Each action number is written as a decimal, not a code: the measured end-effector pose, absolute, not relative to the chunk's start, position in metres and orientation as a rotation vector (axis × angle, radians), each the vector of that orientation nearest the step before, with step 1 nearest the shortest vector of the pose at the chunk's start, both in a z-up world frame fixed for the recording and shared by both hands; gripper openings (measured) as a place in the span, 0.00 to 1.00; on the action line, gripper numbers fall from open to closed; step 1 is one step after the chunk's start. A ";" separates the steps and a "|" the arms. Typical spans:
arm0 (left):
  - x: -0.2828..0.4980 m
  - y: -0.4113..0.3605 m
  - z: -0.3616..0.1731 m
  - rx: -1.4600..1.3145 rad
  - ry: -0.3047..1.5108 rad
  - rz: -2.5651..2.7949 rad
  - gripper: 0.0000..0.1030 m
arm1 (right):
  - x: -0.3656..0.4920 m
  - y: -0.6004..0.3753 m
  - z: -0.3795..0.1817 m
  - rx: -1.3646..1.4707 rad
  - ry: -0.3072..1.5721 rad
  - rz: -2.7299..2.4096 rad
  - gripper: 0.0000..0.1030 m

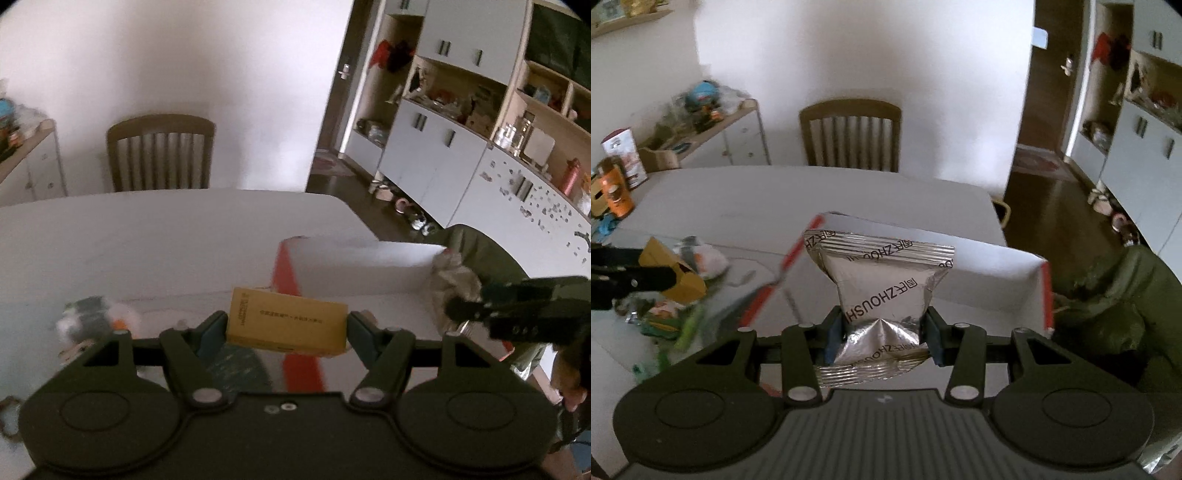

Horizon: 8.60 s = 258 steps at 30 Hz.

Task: Organize objects
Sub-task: 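Carry the yellow box with the left tool while the right tool carries the silver packet to the shoebox, then lower and release the yellow box with the left tool while the right tool releases the packet, then withdraw both tools from the shoebox back to the table, then grasp the dark hair tie with the left tool while the right tool grasps the teal sharpener, then carry the hair tie with the left tool while the right tool carries the sharpener into the shoebox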

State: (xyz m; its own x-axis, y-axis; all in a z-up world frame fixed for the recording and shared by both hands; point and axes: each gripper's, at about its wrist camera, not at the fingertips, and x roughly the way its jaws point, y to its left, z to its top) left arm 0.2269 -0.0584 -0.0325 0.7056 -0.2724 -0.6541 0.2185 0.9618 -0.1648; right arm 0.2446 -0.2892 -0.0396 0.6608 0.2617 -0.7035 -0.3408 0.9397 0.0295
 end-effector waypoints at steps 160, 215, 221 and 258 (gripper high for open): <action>0.163 0.206 -0.124 0.057 0.842 -0.106 0.99 | 0.156 -0.078 -0.079 -0.059 0.906 0.492 0.81; 0.190 0.221 -0.160 0.157 0.915 -0.340 0.31 | 0.136 0.041 -0.154 -0.419 1.066 0.783 0.52; 0.191 0.220 -0.164 0.141 0.947 -0.369 0.20 | 0.137 0.040 -0.155 -0.428 1.064 0.790 0.44; 0.145 0.180 -0.060 -0.221 0.869 -0.280 0.04 | 0.144 -0.056 -0.085 -0.202 0.942 0.795 0.27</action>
State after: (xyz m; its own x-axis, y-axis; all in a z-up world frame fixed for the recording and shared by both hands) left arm 0.1453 0.1798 -0.0596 0.6132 -0.3295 -0.7179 0.1511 0.9410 -0.3028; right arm 0.1439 -0.0561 -0.0848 0.3339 0.5205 -0.7859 -0.6870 0.7053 0.1752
